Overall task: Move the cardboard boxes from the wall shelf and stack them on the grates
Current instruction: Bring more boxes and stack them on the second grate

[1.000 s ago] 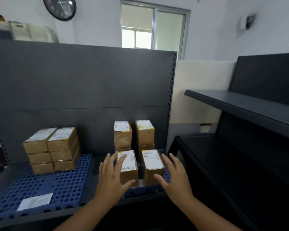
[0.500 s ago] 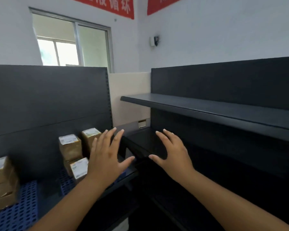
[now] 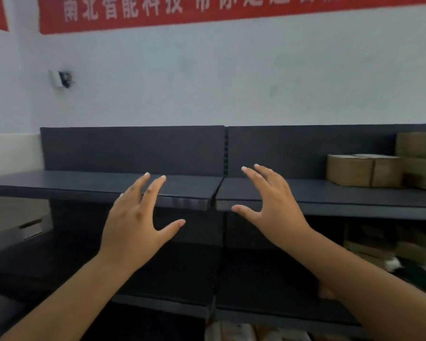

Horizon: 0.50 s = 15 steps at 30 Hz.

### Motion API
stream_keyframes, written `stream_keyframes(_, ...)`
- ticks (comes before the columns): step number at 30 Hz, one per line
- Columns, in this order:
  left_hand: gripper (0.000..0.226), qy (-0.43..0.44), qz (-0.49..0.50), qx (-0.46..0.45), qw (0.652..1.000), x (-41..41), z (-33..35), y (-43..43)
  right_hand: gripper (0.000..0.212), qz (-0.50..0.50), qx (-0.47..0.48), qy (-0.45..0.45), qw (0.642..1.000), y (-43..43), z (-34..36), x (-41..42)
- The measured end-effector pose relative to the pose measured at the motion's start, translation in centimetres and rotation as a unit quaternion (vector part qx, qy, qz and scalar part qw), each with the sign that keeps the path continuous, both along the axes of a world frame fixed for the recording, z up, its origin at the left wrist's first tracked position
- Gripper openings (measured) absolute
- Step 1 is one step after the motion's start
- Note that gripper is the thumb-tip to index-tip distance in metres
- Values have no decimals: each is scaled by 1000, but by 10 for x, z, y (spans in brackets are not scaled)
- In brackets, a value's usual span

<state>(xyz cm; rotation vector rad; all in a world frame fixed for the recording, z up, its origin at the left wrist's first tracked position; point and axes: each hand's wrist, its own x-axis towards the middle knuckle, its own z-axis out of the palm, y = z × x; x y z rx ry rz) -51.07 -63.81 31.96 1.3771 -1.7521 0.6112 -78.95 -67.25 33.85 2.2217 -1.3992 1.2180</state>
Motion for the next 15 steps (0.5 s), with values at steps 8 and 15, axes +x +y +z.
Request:
stream_keyframes(8, 92, 22, -139, -17, 990, -185, 33, -58, 81, -129, 3, 9, 992, -4, 30, -168)
stream_keyframes(15, 97, 22, -218, 36, 975, -341, 54, -120, 83, -176, 41, -68, 981, -33, 51, -333)
